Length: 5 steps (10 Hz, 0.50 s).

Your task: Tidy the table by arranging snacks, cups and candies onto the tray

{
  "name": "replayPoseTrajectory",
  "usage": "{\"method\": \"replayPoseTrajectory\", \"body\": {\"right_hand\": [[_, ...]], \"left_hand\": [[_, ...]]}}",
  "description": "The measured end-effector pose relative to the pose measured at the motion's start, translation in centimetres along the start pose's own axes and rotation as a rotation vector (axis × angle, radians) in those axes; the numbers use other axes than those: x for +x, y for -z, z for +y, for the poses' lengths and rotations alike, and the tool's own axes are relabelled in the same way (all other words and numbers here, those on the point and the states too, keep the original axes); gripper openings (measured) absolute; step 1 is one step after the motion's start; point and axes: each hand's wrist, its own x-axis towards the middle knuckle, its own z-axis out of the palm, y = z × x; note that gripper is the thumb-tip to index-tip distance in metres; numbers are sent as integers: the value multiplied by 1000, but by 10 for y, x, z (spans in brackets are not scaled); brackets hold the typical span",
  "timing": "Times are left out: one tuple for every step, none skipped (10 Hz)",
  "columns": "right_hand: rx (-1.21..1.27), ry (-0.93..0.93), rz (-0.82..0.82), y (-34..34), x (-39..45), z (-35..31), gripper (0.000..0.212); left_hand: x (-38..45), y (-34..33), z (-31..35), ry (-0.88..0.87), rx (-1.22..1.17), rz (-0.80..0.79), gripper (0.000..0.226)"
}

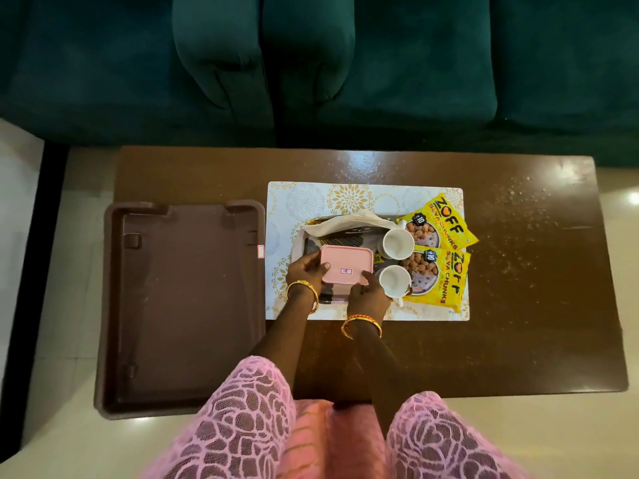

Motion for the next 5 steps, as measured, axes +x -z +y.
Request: {"method": "replayPoseTrajectory", "body": {"right_hand": [[-19,22,-14,3,2,1,36],[-37,20,-36,8,2,1,36],[-45,32,-35,18,-2,-5,34],[-21,91,-10,31,-6,-9,27],[4,263,35,57,-7,-15,17]], "left_hand": [[-2,-2,3,1,53,15,40],[-6,-2,5,-2,102,40,38],[-19,2,8,-15,269,54,38],[-34,4,10,-46,436,48,37],[-60,7,15,-130,675,99,40]]}}
